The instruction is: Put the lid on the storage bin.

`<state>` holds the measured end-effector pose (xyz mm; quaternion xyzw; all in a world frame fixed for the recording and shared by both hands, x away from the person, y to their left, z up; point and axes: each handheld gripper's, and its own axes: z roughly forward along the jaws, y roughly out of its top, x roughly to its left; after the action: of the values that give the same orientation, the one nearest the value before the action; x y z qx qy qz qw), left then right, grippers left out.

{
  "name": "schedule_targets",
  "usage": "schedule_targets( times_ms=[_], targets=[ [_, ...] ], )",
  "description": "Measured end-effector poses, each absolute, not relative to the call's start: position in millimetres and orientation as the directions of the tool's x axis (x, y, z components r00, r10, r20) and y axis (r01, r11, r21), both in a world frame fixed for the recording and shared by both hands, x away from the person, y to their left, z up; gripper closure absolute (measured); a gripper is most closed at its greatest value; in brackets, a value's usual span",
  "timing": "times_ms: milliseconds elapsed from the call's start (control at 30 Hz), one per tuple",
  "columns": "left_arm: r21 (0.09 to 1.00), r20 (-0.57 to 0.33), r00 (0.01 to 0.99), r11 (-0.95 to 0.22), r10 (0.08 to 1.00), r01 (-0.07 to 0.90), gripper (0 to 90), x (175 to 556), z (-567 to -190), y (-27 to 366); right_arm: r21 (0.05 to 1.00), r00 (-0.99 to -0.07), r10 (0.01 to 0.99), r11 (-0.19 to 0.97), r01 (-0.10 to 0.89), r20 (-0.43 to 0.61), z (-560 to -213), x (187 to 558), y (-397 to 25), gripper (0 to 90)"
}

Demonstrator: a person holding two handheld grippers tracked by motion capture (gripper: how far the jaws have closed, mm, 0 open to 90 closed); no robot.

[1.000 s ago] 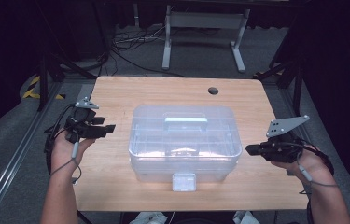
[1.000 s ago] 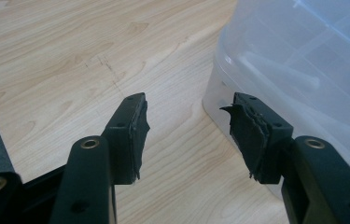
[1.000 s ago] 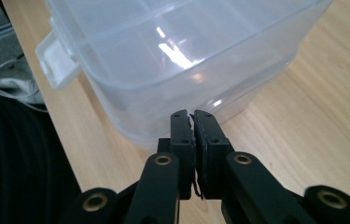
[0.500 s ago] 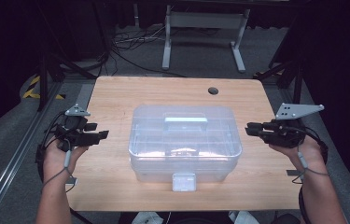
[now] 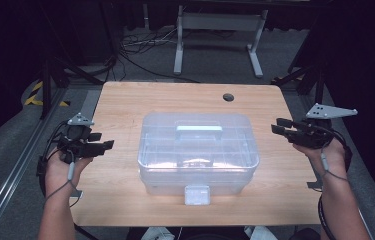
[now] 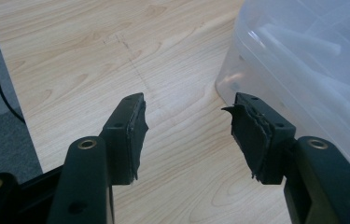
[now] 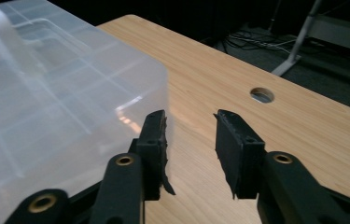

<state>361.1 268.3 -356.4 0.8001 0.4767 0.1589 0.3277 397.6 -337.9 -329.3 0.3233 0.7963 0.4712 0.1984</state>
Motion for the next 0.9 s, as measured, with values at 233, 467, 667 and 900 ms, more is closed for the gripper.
schedule_targets(
  times_ms=[233, 467, 667, 900],
  targets=[
    [0.666, -0.058, 0.492, -0.333, 0.869, 0.667, 45.3, 367.9, -362.3, 266.6, 0.866, -0.654, 0.756, 0.346, 0.361, -0.029, -346.3, 410.3, -353.4, 56.9],
    [0.651, -0.048, 0.489, -0.344, 0.871, 0.677, 45.2, 375.0, -368.6, 262.4, 0.857, -0.627, 0.779, 0.331, 0.395, -0.012, -367.0, 423.0, -371.2, 48.9],
    [0.639, -0.041, 0.488, -0.353, 0.872, 0.684, 45.1, 378.9, -373.7, 260.9, 0.834, -0.618, 0.786, 0.348, 0.428, -0.010, -383.9, 432.0, -379.9, 45.2],
    [0.628, -0.054, 0.488, -0.351, 0.871, 0.695, 45.1, 386.0, -385.2, 260.1, 0.815, -0.614, 0.790, 0.365, 0.450, -0.014, -402.2, 440.4, -381.8, 43.8]
  ],
)
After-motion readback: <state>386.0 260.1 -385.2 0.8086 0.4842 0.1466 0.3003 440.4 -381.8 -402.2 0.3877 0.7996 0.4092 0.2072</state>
